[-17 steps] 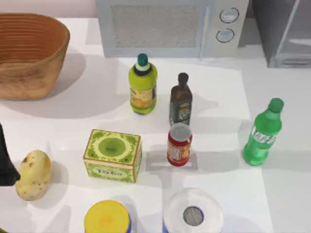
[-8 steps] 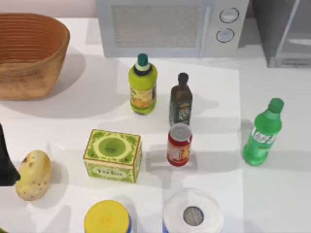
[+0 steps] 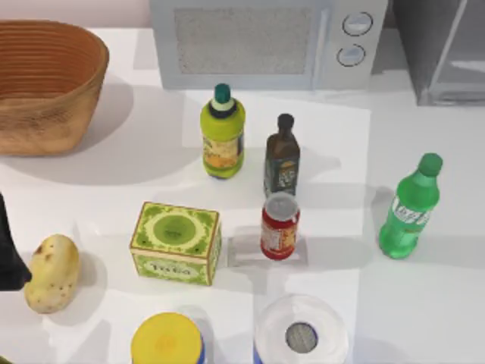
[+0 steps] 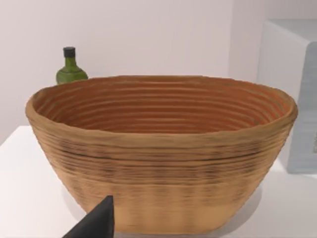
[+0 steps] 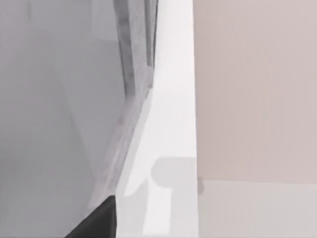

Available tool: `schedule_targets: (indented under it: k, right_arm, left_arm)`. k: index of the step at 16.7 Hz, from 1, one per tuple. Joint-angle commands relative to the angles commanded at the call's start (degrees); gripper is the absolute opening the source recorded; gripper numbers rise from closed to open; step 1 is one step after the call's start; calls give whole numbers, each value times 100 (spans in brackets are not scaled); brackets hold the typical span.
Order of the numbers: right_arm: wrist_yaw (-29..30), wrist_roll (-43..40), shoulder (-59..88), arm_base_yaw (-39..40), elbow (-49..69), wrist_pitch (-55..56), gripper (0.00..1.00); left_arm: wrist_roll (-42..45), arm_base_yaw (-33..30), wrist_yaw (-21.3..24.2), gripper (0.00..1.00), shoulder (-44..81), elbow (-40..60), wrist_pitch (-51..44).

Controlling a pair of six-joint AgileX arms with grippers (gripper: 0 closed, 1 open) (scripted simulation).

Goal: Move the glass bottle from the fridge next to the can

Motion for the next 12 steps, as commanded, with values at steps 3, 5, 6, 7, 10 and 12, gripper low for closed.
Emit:
schedule_targets:
  k: [3, 5, 6, 7, 10, 12]
  right_arm:
    - [338, 309, -95, 341, -107, 183, 100]
    - [776, 701, -212, 871, -270, 408, 100]
    - [1043, 936, -281, 1220, -375, 541, 100]
    - [1332, 1189, -356, 1610, -492, 683, 100]
    - [2277, 2006, -614, 2927, -894, 1142, 100]
    - [2906, 2545, -797, 3792, -1175, 1445, 100]
  left_arm:
    - [0, 0, 0, 100, 0, 0, 0]
    - [0, 0, 0, 100, 0, 0, 0]
    - [0, 0, 0, 100, 0, 0, 0]
    - [0, 0, 0, 100, 0, 0, 0]
    - [0, 0, 0, 100, 0, 0, 0]
    - [0, 0, 0, 100, 0, 0, 0]
